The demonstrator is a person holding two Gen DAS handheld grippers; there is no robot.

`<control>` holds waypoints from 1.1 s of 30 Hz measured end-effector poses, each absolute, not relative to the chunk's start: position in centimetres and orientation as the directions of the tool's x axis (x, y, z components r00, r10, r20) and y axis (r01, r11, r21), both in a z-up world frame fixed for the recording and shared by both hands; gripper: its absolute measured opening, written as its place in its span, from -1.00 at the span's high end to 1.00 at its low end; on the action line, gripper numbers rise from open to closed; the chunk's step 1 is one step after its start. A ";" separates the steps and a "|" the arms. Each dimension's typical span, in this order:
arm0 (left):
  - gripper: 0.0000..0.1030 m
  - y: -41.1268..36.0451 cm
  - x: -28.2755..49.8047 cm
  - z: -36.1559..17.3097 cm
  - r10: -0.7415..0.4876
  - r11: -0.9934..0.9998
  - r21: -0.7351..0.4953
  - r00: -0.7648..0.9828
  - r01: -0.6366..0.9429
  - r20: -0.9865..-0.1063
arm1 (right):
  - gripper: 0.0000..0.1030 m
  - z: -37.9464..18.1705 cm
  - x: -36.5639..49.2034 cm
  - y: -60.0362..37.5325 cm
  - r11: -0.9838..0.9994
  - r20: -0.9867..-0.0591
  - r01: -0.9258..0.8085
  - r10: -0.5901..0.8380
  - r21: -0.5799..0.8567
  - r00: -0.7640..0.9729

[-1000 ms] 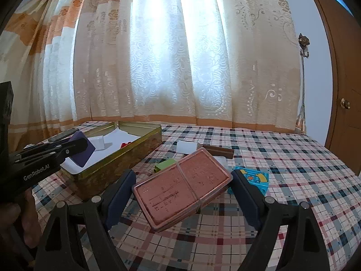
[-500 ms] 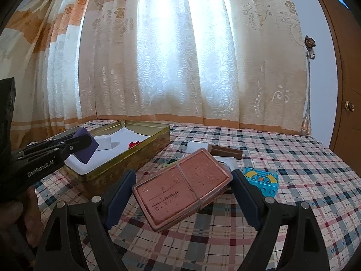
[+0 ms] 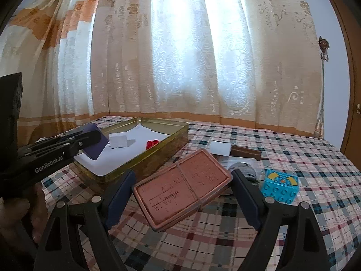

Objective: Organize rigid objects
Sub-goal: 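Lower the purple block and rose-gold case into the tin and open both grippers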

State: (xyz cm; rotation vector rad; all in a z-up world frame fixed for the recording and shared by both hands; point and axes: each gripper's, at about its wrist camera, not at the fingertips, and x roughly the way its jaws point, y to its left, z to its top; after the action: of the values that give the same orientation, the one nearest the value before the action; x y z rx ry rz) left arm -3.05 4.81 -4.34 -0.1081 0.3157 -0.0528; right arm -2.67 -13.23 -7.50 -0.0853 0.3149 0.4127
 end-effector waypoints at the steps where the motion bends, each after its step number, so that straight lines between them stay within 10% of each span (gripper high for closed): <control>1: 0.65 5.0 -3.0 -4.4 -0.069 0.993 -0.117 0.949 0.034 -0.308 | -0.69 -7.5 -2.7 -13.1 0.912 -0.319 -0.411 0.384 -0.017 0.866; 17: 0.65 8.6 -1.3 -1.9 -0.008 0.995 -0.093 0.932 -0.028 -0.363 | -0.69 -1.8 1.0 -9.8 0.845 -0.352 -0.533 0.511 0.037 0.784; 33: 0.65 11.9 6.6 -3.9 -0.014 0.997 -0.065 0.793 -0.032 -0.610 | -0.69 -3.8 12.6 -0.3 0.787 -0.583 -0.613 0.532 0.073 0.614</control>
State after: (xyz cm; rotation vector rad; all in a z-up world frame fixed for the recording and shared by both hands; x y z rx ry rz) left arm 6.58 11.86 -3.89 -0.0735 0.6558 0.0095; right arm 12.57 -0.28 -3.78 -0.1384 0.6245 0.6621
